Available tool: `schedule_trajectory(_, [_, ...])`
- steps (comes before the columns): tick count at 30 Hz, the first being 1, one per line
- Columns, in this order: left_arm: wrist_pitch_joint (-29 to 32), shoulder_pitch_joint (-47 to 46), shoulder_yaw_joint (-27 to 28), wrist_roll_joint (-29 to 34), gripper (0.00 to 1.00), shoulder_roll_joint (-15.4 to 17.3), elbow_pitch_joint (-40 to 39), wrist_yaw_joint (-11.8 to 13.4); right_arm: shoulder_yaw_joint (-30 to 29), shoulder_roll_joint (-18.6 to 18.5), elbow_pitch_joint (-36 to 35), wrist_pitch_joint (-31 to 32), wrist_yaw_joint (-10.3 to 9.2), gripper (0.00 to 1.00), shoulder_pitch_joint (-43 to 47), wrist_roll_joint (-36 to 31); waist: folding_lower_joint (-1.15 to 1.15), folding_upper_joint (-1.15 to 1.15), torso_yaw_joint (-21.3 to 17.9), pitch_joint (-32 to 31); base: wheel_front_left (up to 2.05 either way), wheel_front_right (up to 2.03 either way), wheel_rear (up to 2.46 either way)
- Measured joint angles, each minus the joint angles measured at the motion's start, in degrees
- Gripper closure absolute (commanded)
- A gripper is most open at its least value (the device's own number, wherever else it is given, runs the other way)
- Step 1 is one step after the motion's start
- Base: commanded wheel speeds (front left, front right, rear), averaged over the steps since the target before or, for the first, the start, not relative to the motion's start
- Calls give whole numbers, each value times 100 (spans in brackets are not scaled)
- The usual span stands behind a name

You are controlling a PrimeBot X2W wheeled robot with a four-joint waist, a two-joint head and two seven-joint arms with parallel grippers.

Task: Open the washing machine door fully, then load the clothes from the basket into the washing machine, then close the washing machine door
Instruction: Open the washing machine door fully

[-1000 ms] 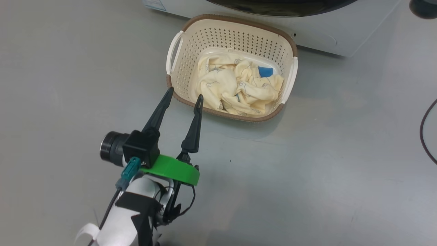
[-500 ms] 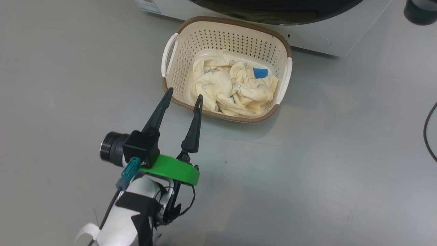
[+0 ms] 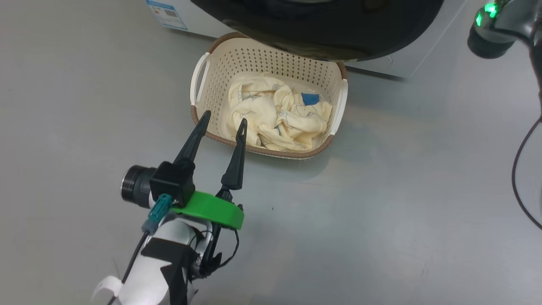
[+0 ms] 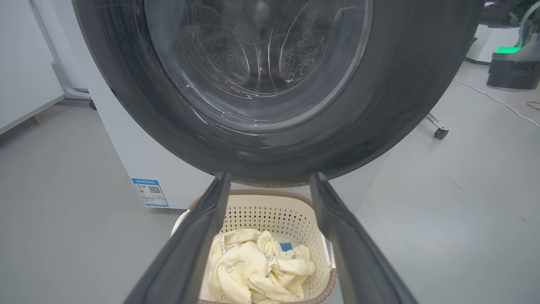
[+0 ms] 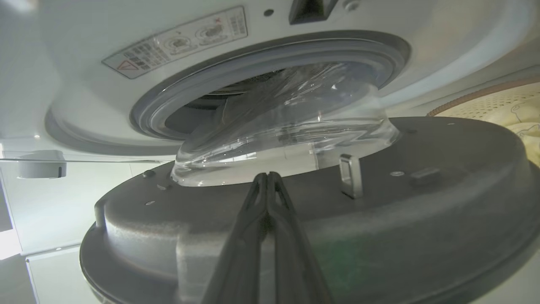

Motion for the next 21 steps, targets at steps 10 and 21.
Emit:
schedule_trajectory(10, [0, 51, 114, 5, 0, 1, 66, -1, 83, 212, -615, 687, 0, 100, 733, 390, 0, 0, -113, -180, 0, 0, 0])
schedule_trajectory(21, [0, 118, 134, 4, 0, 1, 198, 0, 1162, 222, -1427, 1092, 0, 100, 1521, 1800, 0, 0, -171, -394, 0, 0, 0])
